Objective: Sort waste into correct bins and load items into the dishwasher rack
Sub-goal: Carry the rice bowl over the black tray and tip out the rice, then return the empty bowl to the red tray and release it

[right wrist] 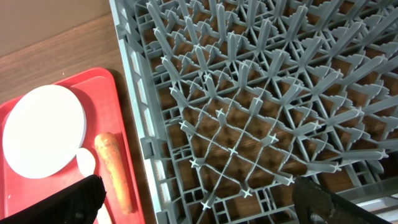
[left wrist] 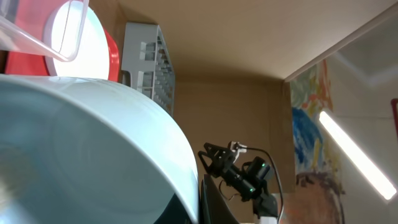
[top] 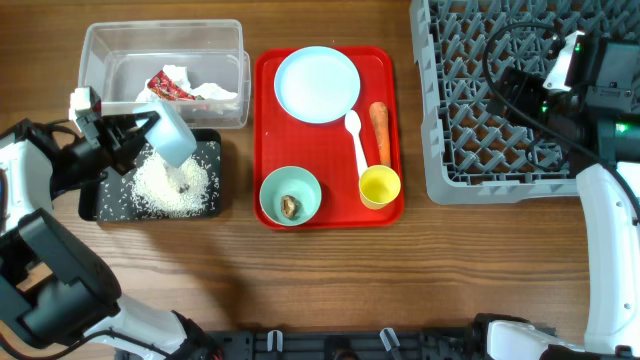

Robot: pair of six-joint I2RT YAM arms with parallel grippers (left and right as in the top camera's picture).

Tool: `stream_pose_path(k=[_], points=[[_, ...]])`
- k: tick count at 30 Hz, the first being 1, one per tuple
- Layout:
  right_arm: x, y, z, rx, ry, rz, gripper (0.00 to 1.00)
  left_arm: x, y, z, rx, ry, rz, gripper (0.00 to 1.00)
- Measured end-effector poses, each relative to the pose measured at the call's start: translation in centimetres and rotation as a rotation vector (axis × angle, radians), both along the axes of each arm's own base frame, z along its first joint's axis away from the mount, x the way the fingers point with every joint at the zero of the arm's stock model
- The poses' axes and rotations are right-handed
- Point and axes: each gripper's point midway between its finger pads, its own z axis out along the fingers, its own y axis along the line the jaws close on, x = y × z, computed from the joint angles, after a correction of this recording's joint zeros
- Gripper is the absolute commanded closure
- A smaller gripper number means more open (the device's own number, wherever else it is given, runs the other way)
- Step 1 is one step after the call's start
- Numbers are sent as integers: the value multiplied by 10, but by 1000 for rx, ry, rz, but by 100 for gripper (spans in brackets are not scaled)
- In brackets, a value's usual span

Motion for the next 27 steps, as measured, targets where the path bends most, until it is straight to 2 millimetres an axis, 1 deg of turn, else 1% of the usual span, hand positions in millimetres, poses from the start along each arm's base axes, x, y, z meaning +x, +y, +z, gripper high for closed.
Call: stream_pose_path(k=[4,12,22,24,25,27], points=[[0,0,0,0,0,0,0,0,3,0,-3,3,10,96],[0,0,0,-1,0,1,0,0,3,0,-29,40,11,96],[-1,0,-1,-2,8,3,0,0,3,1,-28,39,10,96],[-2,0,-1,-2,8,3,0,-1,-3,4,-16,26,-6,96],[-1,0,-1,-2,8,3,0,-1,-10,9,4,13,-25,96],[-1,0,-1,-2,8,3,0,1,-30,25,101,-47,-91,96]])
